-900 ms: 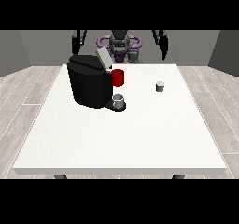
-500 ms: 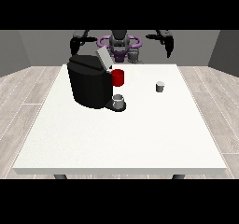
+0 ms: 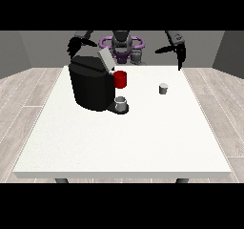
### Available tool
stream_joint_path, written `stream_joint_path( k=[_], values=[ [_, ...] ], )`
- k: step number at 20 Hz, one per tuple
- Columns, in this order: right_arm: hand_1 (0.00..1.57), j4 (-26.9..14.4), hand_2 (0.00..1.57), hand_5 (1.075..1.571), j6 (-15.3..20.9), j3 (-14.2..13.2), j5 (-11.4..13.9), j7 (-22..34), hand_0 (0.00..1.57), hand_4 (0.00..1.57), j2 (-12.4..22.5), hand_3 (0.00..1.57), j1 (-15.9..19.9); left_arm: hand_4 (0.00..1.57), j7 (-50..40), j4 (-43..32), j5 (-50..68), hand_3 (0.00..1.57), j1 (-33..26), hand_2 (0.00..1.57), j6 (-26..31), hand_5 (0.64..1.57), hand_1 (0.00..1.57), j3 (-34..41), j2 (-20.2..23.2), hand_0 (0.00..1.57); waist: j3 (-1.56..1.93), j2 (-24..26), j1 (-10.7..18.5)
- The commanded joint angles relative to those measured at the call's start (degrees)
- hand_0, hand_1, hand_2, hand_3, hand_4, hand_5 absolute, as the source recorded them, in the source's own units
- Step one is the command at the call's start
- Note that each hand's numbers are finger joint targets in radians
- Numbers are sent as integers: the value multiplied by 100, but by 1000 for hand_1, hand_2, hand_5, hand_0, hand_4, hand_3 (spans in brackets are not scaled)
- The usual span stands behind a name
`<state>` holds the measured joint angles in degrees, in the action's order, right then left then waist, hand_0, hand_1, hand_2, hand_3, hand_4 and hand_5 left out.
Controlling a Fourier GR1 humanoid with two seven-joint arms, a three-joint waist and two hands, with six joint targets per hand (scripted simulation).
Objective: Insert the coffee pod into the coffee machine and close the lid
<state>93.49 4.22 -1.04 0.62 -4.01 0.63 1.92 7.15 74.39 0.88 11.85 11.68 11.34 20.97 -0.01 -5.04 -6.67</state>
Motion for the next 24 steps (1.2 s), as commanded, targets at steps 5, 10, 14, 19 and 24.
stream_joint_path(
  k=[5,10,14,19,24],
  values=[
    [0,59,0,1571,-239,4,-358,-159,0,228,125,0,146,0,-204,-1290,-255,0,862,0,126,1571,0,178,411,0,1,-353,-346],
    [0,-26,0,1571,277,217,-117,-328,0,283,-61,0,526,0,346,-2123,-533,0,1281,0,112,1571,0,202,572,0,-1,-886,-275],
    [0,-118,0,1571,238,262,-73,28,0,332,-61,0,343,0,244,-2525,-940,0,1371,0,-129,1571,0,-26,461,0,0,-570,-251],
    [0,-427,0,1571,280,-10,-123,316,0,393,73,0,697,0,379,-2745,-1414,0,1471,198,-347,1571,0,-408,194,0,0,-560,-124],
    [0,-1149,0,1571,523,-225,10,133,0,407,62,0,953,0,51,-2815,-1703,295,1669,606,-282,1571,446,-607,201,446,2,-437,158]
  ],
)
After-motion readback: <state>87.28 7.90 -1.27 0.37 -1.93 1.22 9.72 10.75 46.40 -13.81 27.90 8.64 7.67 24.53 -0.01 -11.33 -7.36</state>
